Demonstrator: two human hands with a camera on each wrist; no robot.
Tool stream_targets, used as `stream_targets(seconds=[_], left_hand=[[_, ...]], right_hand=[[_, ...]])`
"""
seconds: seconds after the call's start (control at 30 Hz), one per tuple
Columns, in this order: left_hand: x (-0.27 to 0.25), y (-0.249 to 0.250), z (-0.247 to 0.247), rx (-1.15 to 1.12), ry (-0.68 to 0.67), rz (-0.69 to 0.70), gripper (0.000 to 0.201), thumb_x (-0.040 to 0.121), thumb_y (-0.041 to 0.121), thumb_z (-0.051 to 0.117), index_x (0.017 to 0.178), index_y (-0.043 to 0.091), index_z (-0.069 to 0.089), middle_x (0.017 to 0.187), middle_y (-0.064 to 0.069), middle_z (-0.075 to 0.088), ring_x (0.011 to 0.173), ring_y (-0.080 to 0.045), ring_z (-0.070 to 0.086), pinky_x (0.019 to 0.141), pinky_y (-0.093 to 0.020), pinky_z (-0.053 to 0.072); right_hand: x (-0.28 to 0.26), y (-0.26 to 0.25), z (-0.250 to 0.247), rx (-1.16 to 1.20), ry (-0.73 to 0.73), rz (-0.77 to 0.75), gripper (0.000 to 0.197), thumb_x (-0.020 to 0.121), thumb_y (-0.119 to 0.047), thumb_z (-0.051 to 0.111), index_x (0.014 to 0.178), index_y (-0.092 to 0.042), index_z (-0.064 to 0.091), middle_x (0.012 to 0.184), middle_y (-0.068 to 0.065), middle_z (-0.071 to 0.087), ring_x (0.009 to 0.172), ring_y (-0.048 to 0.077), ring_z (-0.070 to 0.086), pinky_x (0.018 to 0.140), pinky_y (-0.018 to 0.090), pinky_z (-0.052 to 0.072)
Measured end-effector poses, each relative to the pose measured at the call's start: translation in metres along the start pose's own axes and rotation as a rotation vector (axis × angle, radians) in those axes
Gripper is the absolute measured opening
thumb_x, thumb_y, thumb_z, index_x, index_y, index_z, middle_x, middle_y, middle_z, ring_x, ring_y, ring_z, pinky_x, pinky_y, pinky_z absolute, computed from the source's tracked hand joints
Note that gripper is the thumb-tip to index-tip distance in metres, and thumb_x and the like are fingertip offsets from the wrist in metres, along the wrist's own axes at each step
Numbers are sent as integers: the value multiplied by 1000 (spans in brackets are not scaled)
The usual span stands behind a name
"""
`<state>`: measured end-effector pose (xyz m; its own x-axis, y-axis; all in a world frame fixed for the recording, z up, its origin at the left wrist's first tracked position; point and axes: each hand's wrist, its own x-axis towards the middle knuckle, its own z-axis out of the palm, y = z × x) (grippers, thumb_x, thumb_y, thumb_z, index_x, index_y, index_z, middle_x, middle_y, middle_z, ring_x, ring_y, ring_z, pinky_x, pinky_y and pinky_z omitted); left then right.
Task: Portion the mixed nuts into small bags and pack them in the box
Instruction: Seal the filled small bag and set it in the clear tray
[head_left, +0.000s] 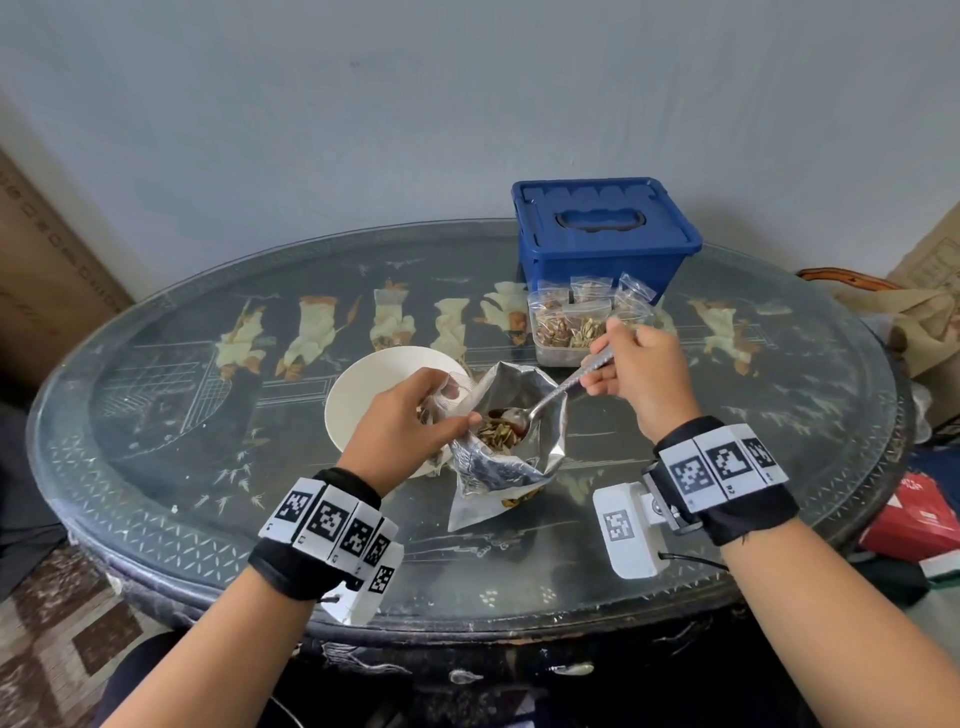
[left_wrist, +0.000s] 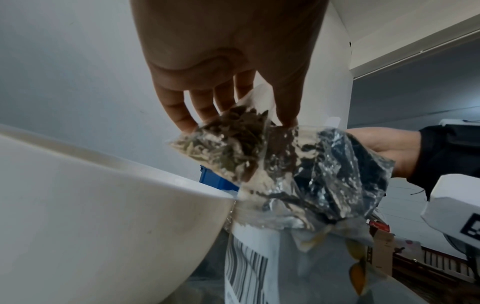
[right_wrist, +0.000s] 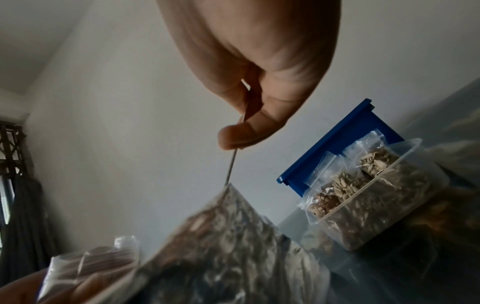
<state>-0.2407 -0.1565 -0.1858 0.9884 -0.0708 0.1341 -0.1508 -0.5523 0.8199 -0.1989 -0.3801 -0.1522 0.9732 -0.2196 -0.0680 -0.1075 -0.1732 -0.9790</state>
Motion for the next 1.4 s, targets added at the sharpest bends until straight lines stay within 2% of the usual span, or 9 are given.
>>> stream_targets(seconds=[0.13,0.3,0.37,0.5,0.6,0.8,1.13,1.27,1.4], left_hand=[[0,4,-3,31,6,-9,31,76,33,73,95,16,56,88,-13,67,56,-27,63,57,-40,54],[0,15,-7,174,1,11,37,78,39,69,105,17,57,87,-6,67,72,-24,63,64,-28,47],[0,18,-7,232,-1,12,43,79,41,68,111,14,57,79,2,64,67,-18,61,64,-31,48],[3,21,-6,357,-17,49,51,79,44,68,117,13,56,72,16,46,57,3,46,60,-25,39],[5,24,-6,440,-56,54,51,79,47,66,118,16,55,70,18,42,61,-5,48,63,-23,37],[13,30,-4,523,-129,115,52,79,52,64,117,18,55,105,5,60,79,-12,55,76,-30,48],[17,34,0,531,-141,126,52,77,53,65,114,17,57,108,2,61,87,-16,60,80,-37,51],[17,33,1,513,-132,120,59,77,51,66,125,18,51,112,3,60,91,-15,58,79,-30,49],[17,28,1,470,-133,90,60,75,54,66,122,20,50,104,4,62,81,-14,57,69,-27,47]], right_hand=[[0,-3,-7,-2,67,-36,37,100,-23,39,69,-8,54,61,12,59,37,8,54,39,19,47],[1,-9,-15,32,140,-68,38,100,-24,40,69,-9,54,59,11,58,36,8,53,38,18,45],[0,-13,-18,57,166,-86,38,101,-23,39,68,-8,54,59,11,57,35,8,52,37,19,44],[-4,-24,-24,123,197,-115,38,101,-22,39,68,-8,52,57,10,56,35,8,51,37,18,43],[-6,-30,-27,145,214,-143,37,101,-23,39,69,-8,53,57,9,56,37,9,52,38,19,43],[-9,-35,-25,159,221,-174,37,100,-24,40,70,-8,54,58,9,58,37,9,54,39,19,44],[-15,-31,-11,125,169,-220,38,100,-24,40,68,-11,55,57,9,58,39,9,54,39,19,45],[-16,-32,-3,107,139,-251,38,100,-24,40,68,-11,56,55,7,58,39,9,55,40,21,47],[-20,-36,3,64,116,-304,37,100,-24,41,69,-12,56,53,4,59,41,12,58,43,24,50]])
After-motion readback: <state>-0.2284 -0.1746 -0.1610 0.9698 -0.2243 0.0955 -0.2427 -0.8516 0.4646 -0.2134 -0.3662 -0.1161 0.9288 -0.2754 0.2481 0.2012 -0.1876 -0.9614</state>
